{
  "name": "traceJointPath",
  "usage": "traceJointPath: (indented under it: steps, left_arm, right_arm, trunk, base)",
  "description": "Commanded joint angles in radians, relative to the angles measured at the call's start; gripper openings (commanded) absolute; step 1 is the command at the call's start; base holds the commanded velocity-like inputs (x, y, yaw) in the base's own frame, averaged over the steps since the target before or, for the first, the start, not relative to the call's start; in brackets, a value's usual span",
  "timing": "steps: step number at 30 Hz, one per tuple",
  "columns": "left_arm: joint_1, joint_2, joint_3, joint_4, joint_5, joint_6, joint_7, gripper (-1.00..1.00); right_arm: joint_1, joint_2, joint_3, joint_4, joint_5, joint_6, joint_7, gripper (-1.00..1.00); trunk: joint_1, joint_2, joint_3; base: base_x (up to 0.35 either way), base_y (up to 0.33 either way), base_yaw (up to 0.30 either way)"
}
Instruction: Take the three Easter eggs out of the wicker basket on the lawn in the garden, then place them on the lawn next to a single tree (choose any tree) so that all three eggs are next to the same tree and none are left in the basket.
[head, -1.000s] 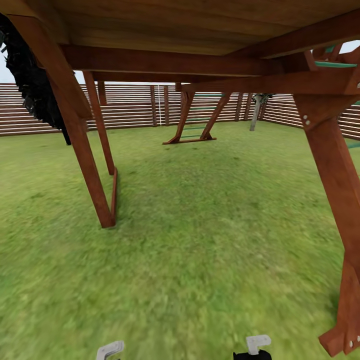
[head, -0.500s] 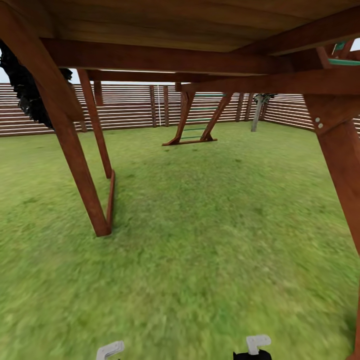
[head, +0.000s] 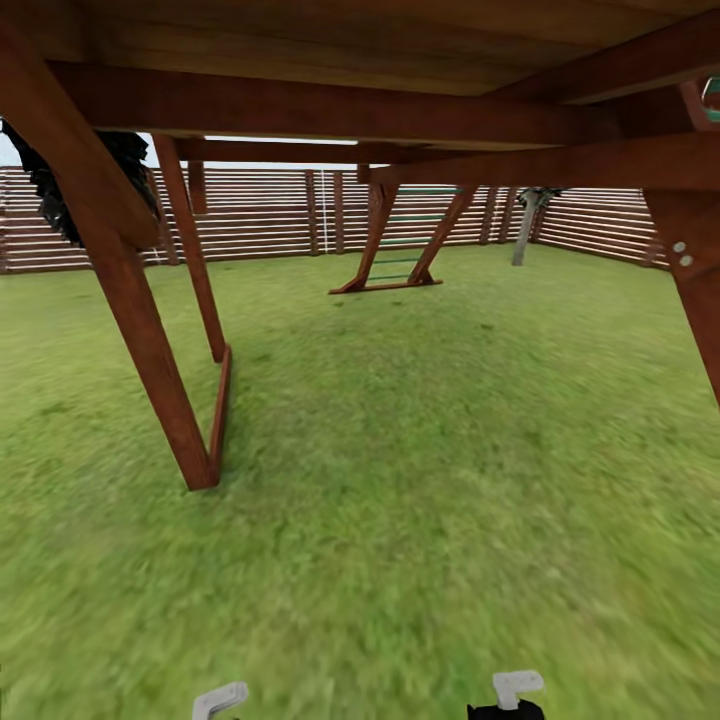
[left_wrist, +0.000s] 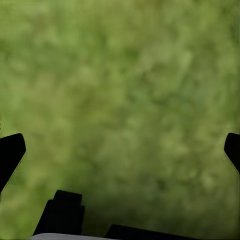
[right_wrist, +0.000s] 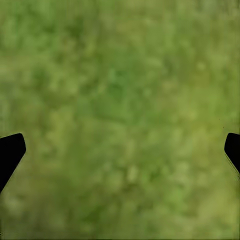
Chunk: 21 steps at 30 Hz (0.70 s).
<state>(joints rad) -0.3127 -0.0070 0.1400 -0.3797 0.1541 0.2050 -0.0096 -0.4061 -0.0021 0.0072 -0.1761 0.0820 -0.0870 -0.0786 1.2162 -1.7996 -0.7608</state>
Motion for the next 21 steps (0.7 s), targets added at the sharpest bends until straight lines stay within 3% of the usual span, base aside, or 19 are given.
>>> traceJointPath:
  steps: [1, 12, 21]
  left_arm:
    - [0.0, -0.001, 0.004, -0.002, 0.008, 0.007, -0.001, 1.0]
    - [0.0, -0.001, 0.004, -0.002, 0.008, 0.007, 0.0, 1.0]
    - [0.0, -0.001, 0.004, -0.002, 0.008, 0.007, 0.0, 1.0]
  right_arm:
    - [0.0, 0.0, 0.001, 0.001, 0.009, -0.002, -0.004, 1.0]
    - [0.0, 0.0, 0.001, 0.001, 0.008, -0.002, -0.004, 1.0]
    - [0.0, -0.001, 0.001, 0.001, 0.008, -0.006, -0.004, 1.0]
  trunk:
    - [0.0, 0.0, -0.001]
    - [0.0, 0.0, -0.001]
    - [0.0, 0.0, -0.001]
  base:
    - [0.316, 0.0, 0.242]
    - [0.316, 0.0, 0.271]
    - [0.316, 0.0, 0.031]
